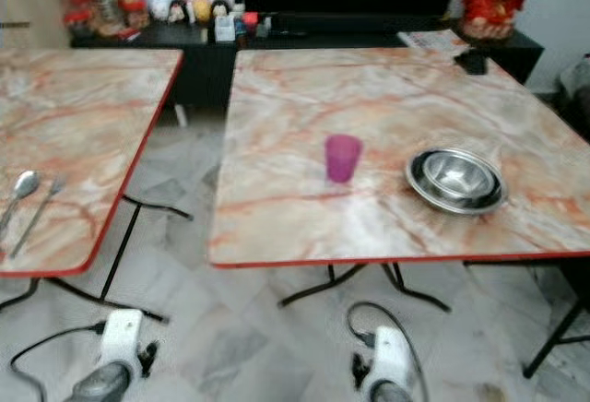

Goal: Setting the table

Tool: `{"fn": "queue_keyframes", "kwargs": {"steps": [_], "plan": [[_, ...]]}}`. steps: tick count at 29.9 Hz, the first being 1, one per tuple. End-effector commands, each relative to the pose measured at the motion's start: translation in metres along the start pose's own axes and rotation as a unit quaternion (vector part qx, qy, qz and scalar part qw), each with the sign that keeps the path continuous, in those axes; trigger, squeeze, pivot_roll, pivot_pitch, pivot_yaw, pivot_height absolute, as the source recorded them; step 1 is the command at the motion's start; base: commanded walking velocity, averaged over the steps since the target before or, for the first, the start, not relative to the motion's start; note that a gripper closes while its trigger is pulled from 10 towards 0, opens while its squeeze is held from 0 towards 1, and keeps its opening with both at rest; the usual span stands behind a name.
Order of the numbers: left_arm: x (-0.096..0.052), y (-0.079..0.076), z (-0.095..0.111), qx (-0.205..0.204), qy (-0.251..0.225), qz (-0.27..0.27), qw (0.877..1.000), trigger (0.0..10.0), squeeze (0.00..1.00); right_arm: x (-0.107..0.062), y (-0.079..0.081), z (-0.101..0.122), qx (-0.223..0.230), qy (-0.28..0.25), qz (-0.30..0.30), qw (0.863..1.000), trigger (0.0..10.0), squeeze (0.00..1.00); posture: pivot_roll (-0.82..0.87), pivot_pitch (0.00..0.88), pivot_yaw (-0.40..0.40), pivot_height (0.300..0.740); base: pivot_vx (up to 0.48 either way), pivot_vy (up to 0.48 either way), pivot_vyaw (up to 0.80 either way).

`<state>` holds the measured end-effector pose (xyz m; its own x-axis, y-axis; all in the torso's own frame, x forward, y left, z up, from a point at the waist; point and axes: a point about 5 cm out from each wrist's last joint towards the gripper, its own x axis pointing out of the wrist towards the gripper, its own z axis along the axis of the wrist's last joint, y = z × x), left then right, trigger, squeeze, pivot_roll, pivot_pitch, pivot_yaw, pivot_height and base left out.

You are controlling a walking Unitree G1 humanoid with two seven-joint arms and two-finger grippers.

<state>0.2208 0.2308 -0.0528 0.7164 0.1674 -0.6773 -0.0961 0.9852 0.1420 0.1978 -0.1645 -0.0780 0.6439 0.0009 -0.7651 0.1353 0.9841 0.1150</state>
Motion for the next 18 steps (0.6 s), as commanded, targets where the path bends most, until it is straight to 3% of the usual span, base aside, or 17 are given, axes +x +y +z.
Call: {"fn": "queue_keyframes", "kwargs": {"steps": [1, 18], "plan": [[0.0002, -0.0077, -0.0014, -0.005, 0.005, -0.007, 1.000, 10.0, 0.00, -0.0008, -0.0125, 0.0036, -0.002, -0.006, -0.018, 1.000, 10.0, 0.00, 0.03, 0.013, 0.014, 0.740, 0.000, 0.465, 0.00], [-0.0003, -0.0026, -0.0027, -0.002, 0.007, 0.000, 1.000, 10.0, 0.00, -0.0002, -0.0081, 0.0030, -0.005, -0.003, -0.012, 1.000, 10.0, 0.00, 0.05, 0.000, 0.019, 0.740, 0.000, 0.467, 0.00]]}}
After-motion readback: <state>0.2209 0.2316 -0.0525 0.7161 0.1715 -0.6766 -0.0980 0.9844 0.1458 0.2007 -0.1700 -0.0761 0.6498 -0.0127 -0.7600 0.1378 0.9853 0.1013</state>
